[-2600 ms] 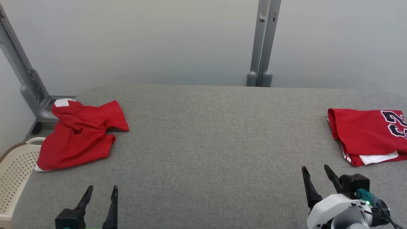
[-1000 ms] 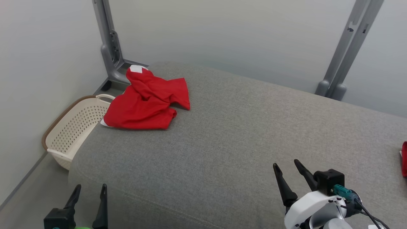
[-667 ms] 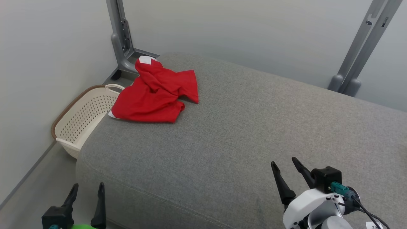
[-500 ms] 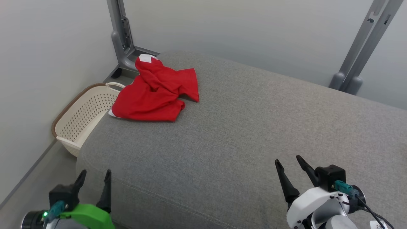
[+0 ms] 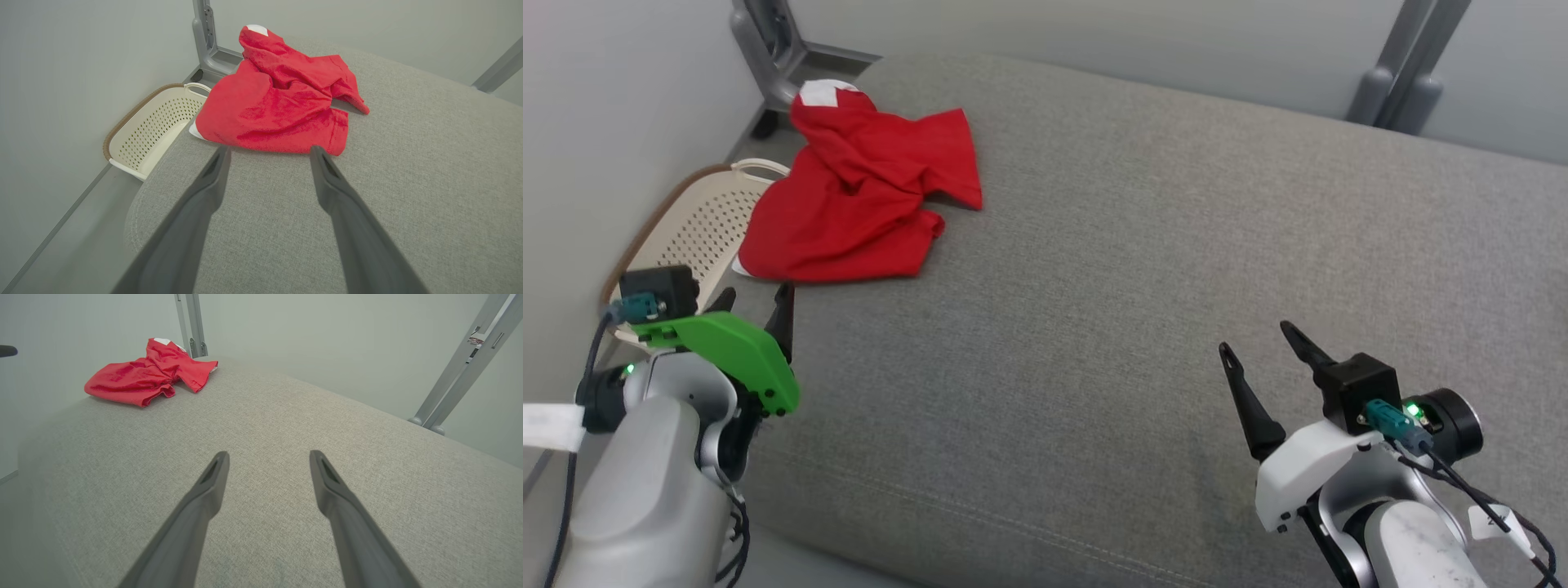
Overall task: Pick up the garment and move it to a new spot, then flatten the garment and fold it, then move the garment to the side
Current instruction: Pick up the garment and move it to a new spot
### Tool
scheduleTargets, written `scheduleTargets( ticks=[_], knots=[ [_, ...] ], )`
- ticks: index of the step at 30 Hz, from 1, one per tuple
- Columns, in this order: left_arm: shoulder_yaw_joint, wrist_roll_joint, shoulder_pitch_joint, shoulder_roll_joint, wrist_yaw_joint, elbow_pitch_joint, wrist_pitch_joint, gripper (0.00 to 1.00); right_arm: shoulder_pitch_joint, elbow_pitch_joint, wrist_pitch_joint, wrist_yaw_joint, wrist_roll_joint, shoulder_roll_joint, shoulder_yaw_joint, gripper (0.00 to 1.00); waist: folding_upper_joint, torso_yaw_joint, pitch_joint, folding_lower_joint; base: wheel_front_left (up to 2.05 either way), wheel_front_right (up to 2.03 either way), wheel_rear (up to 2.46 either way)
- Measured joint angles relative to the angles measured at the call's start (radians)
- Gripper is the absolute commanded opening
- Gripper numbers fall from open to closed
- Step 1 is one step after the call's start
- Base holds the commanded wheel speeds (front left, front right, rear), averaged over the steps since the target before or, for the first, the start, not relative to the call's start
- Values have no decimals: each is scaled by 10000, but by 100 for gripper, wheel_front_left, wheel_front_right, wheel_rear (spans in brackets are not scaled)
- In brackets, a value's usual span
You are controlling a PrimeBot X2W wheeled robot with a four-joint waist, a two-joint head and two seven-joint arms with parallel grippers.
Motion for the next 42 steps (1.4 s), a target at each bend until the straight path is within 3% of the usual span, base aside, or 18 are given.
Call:
scheduleTargets(
  ticks=[10, 17, 24, 29, 38, 39, 40, 41, 42],
  knots=[
    [-301, 50, -2238, 115, -537, 2073, 148, 100, 77, -1983, 1220, 0, -566, -309, -23, 100, 0, -853, 1652, 1, 0, 0, 0],
    [-744, 318, -3547, 113, -650, 3312, 263, 100, 361, -3020, 1728, 0, -562, -594, 0, 100, 0, -1255, 2855, 1, 0, 0, 0],
    [-855, 430, -4306, -88, -399, 4364, 159, 100, 597, -3626, 2119, 0, -556, -838, 69, 100, 0, -1374, 3596, 2, 0, 0, 0],
    [-853, 500, -4585, 48, 12, 4913, -155, 100, 707, -3894, 2278, 0, -458, -978, 228, 100, 0, -1578, 3733, 2, 0, 0, 0],
    [-855, 545, -4791, 441, 138, 5618, -426, 100, 1042, -4569, 2742, 0, -399, -1404, 255, 100, 0, -2133, 3800, 0, 0, 0, 0],
    [-861, 545, -4825, 420, 140, 5672, -447, 87, 1109, -4644, 2788, 0, -399, -1463, 245, 100, 0, -2152, 3850, 0, 0, 0, 0],
    [-872, 545, -4856, 407, 153, 5722, -456, 49, 1138, -4727, 2832, 0, -399, -1494, 236, 100, 0, -2164, 3899, 1, 0, 0, 0],
    [-874, 543, -4903, 407, 173, 5762, -514, 0, 1161, -4805, 2853, 0, -399, -1505, 224, 100, 0, -2172, 3950, 0, 0, 0, 0],
    [-880, 543, -4948, 405, 238, 5777, -608, 0, 1169, -4863, 2869, 0, -399, -1507, 215, 100, 0, -2175, 3997, 1, 0, 0, 0]
  ],
)
